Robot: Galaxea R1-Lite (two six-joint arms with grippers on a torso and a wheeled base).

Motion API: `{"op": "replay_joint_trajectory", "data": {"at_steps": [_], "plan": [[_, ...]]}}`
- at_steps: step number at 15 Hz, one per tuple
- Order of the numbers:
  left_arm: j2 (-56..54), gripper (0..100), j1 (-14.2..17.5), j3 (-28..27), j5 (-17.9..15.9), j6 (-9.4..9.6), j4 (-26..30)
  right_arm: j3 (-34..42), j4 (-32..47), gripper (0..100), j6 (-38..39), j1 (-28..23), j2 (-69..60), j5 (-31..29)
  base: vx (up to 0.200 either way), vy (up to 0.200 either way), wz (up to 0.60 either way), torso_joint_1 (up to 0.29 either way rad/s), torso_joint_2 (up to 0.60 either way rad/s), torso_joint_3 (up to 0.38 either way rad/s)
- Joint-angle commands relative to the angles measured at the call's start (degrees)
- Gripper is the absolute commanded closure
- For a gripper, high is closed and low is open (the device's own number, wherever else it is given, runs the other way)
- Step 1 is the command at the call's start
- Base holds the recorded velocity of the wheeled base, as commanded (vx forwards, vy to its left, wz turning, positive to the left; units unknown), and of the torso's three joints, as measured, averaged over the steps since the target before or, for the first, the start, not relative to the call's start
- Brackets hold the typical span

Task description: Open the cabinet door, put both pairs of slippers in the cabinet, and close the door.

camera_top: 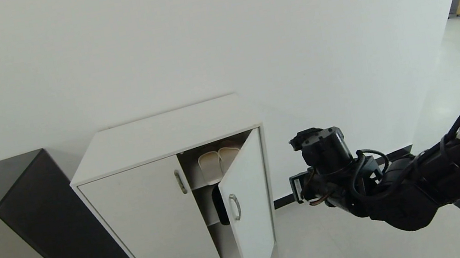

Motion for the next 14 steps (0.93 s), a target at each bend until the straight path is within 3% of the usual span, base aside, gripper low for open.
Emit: {"op": "replay_joint_trajectory", "data": {"at_steps": [1,5,7,10,13,14], "plan": [[0.0,100,0.0,0.0,0.0,0.03,0.0,0.0,0.0,100,0.0,0.2,-0.2,0.2,0.000,0.000,0.60,-0.002,0.00,-0.002],[0.0,100,0.0,0.0,0.0,0.03,0.0,0.1,-0.1,100,0.1,0.2,-0.1,0.5,0.000,0.000,0.60,0.006,0.00,0.002],[0.0,100,0.0,0.0,-0.1,0.03,0.0,0.5,-0.3,100,0.2,-0.2,0.0,3.2,0.000,0.000,0.00,0.000,0.00,0.000],[0.0,100,0.0,0.0,0.0,0.03,0.0,6.3,-6.0,100,-1.9,-3.1,0.0,15.6,0.000,0.000,0.00,0.000,0.00,0.000],[0.0,100,0.0,0.0,-0.1,0.12,0.0,17.9,-24.8,100,-6.8,-7.0,0.4,34.9,0.000,0.000,0.00,0.000,0.00,0.000],[0.0,100,0.0,0.0,-0.1,-0.06,0.0,20.3,-27.7,100,-7.9,-8.1,1.1,38.8,0.000,0.000,0.00,0.000,0.00,0.000]]}}
